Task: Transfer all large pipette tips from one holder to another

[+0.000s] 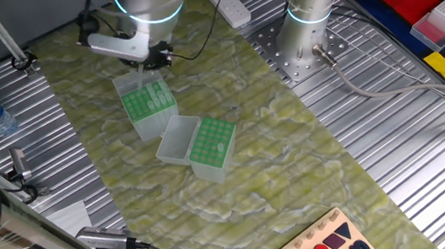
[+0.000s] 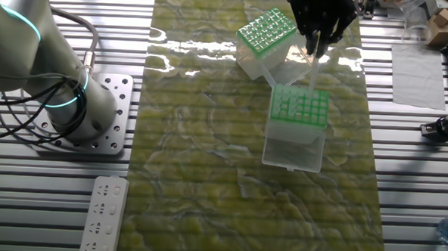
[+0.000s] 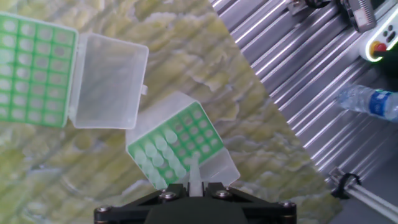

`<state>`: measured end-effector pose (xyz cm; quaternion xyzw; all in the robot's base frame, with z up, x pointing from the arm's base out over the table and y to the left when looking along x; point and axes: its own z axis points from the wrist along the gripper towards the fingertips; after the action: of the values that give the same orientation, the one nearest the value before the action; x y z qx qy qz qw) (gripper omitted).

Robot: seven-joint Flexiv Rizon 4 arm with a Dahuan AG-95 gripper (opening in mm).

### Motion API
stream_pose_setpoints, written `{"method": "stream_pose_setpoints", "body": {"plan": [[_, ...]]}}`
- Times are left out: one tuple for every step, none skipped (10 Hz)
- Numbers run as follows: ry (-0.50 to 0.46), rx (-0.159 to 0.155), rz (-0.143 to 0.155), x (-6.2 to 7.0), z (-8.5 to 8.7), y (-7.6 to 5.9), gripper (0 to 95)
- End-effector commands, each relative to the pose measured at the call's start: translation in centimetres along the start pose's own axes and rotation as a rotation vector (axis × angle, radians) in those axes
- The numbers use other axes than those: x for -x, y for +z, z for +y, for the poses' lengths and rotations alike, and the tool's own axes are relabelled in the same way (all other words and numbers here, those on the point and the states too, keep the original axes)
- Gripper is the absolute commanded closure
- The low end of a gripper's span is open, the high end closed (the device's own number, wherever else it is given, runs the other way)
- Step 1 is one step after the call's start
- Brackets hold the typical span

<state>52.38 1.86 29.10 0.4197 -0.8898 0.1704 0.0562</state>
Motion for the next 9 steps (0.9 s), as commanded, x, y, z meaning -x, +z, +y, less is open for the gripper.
{"method": "stream_pose_setpoints", "body": {"plan": [[-0.003, -0.003, -0.011, -0.3, 0.1, 0.4, 95.0], [-0.004, -0.002, -0.013, -0.5, 0.2, 0.5, 95.0], [-0.004, 0.001, -0.017, -0.8, 0.3, 0.8, 95.0], [-0.003, 0.004, -0.019, -0.9, 0.4, 0.9, 95.0], [0.001, 0.008, -0.024, -1.0, 0.4, 1.0, 95.0], [0.004, 0.014, -0.030, -1.1, 0.5, 1.1, 95.0], [0.010, 0.022, -0.037, -1.2, 0.5, 1.3, 95.0], [0.016, 0.028, -0.041, -1.2, 0.5, 1.4, 95.0], [0.018, 0.032, -0.045, -1.2, 0.5, 1.5, 95.0]]}}
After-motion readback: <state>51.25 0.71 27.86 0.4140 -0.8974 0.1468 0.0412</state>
